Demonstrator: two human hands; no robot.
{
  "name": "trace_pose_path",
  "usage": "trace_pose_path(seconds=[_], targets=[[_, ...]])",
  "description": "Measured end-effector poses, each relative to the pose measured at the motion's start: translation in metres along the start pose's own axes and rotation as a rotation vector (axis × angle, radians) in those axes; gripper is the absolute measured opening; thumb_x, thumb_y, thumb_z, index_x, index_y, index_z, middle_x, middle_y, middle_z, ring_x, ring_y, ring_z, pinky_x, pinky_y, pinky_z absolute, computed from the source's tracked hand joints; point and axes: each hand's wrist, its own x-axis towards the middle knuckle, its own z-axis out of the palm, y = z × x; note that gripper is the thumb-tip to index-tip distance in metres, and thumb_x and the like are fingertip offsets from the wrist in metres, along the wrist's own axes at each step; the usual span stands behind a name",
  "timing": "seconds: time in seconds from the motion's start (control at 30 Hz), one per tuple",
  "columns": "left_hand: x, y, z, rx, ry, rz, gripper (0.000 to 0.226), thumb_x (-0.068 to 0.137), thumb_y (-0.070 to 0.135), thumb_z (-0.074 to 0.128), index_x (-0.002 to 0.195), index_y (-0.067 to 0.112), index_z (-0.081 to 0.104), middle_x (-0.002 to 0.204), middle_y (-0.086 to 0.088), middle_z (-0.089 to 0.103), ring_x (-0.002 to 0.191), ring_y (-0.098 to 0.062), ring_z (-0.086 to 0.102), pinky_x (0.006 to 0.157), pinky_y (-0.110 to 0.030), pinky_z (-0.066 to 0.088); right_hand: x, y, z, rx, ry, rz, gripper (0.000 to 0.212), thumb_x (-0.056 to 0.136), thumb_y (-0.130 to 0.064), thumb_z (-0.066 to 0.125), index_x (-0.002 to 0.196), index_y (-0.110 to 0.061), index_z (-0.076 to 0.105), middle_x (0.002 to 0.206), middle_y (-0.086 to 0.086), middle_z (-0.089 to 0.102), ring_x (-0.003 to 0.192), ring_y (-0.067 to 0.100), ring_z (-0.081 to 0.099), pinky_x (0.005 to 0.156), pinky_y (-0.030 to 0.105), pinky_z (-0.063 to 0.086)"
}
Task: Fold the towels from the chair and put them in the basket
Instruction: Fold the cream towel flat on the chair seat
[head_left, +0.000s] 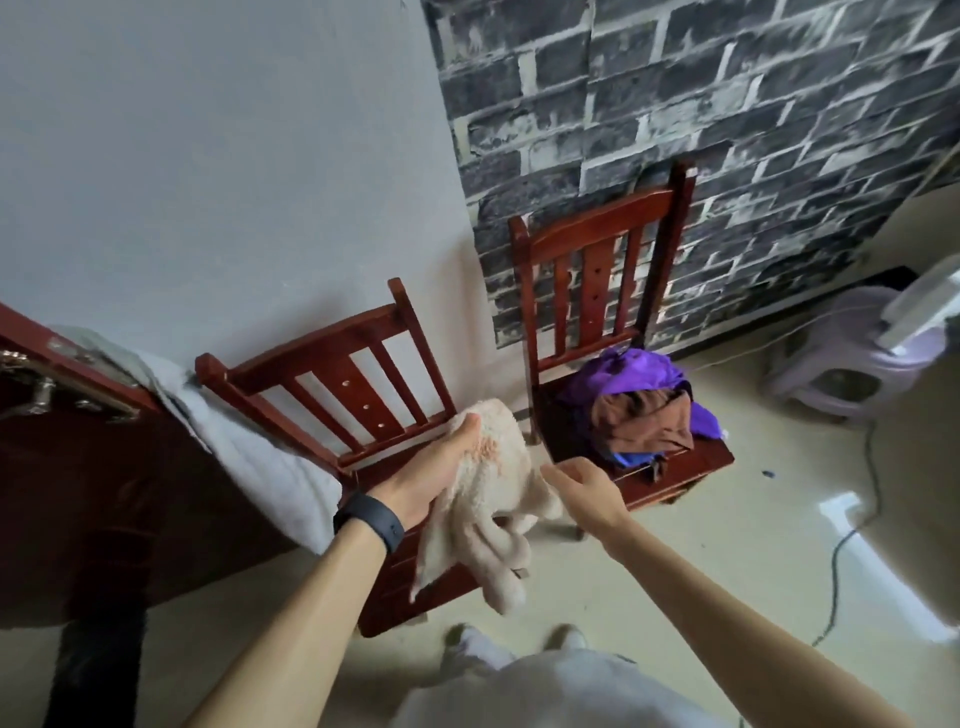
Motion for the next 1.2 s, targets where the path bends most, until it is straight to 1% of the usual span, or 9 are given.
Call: trace_pose_path(seconds=[0.1,0.23,0.3,0.37,0.47,0.6,0.73,1.03,1.2], targets=[[-0.001,-0.003,0.002,-0.092,-0.054,-0.071,0.060,0.091,0.055,0.054,0.137,0.015,0.055,0.132,-0.007,0.063,0.124,-0.020,0.058,0.114,-0.044,0.037,0.000,0.032,0.010,0.185,-0.118,0.161,0.038,0.089,-0.054,0.058,0.101,-0.020,0.067,0.110,0.002,0.067,0.100,0.018,0.060,0.090,0.040,0.048],[-0.007,-0.001,0.000,-0.133,-0.101,-0.090,0.060,0.092,0.058,0.050,0.134,0.015,0.057,0.130,-0.010,0.064,0.123,-0.023,0.059,0.112,-0.046,0.037,-0.005,0.035,0.022,0.358,-0.371,0.305,0.056,0.093,-0.062,0.049,0.129,-0.021,0.058,0.124,-0.009,0.058,0.123,0.015,0.051,0.099,0.037,0.036],[-0.010,0.000,-0.003,-0.153,-0.124,-0.089,0.057,0.094,0.058,0.046,0.131,0.016,0.059,0.130,-0.011,0.064,0.124,-0.025,0.059,0.111,-0.046,0.038,-0.007,0.025,0.030,0.392,-0.504,0.274,0.046,0.096,-0.060,0.045,0.120,-0.025,0.063,0.116,-0.006,0.065,0.108,0.011,0.059,0.088,0.027,0.040],[-0.015,0.002,-0.009,-0.163,-0.148,-0.087,0.053,0.097,0.056,0.045,0.132,0.018,0.058,0.133,-0.011,0.062,0.125,-0.026,0.057,0.111,-0.047,0.037,-0.006,0.013,0.037,0.457,-0.567,0.243,0.048,0.090,-0.058,0.055,0.110,-0.017,0.070,0.117,0.015,0.071,0.094,0.019,0.066,0.087,0.030,0.047],[-0.027,0.003,-0.017,-0.101,-0.100,-0.091,0.042,0.100,0.045,0.046,0.130,0.019,0.058,0.128,-0.008,0.066,0.121,-0.023,0.061,0.106,-0.044,0.044,0.004,0.002,0.048,0.471,-0.437,0.208,0.042,0.078,-0.035,0.065,0.107,-0.005,0.070,0.114,0.019,0.072,0.102,0.029,0.068,0.101,0.042,0.050],[-0.033,-0.009,-0.045,0.152,0.295,0.005,0.021,0.092,0.031,0.066,0.109,0.020,0.071,0.105,-0.002,0.075,0.103,-0.021,0.070,0.092,-0.042,0.055,0.011,-0.007,0.035,0.437,-0.146,0.060,0.025,0.083,-0.028,0.072,0.104,-0.013,0.068,0.099,0.005,0.072,0.099,0.026,0.066,0.089,0.038,0.055],[-0.037,-0.032,-0.073,-0.006,0.479,-0.028,0.015,0.084,0.023,0.075,0.098,0.016,0.072,0.095,-0.004,0.076,0.097,-0.023,0.069,0.077,-0.036,0.056,0.014,-0.009,-0.001,0.496,0.019,-0.067,0.026,0.081,-0.030,0.078,0.094,-0.008,0.069,0.083,0.004,0.068,0.081,0.019,0.064,0.078,0.035,0.054],[-0.045,-0.053,-0.075,-0.188,0.527,0.112,0.042,0.066,0.031,0.088,0.104,0.020,0.074,0.105,-0.008,0.075,0.102,-0.027,0.070,0.094,-0.050,0.054,0.013,-0.017,-0.042,0.383,0.070,-0.245,0.025,0.083,-0.027,0.080,0.096,-0.010,0.067,0.079,-0.002,0.071,0.066,0.004,0.067,0.059,0.018,0.051],[-0.044,-0.056,-0.078,-0.227,0.570,0.158,0.039,0.069,0.034,0.085,0.105,0.023,0.072,0.105,-0.005,0.075,0.105,-0.027,0.069,0.094,-0.045,0.054,0.031,-0.015,-0.048,0.172,0.009,-0.157,0.038,0.078,-0.030,0.084,0.103,-0.013,0.060,0.093,0.000,0.066,0.080,0.014,0.064,0.068,0.029,0.050]])
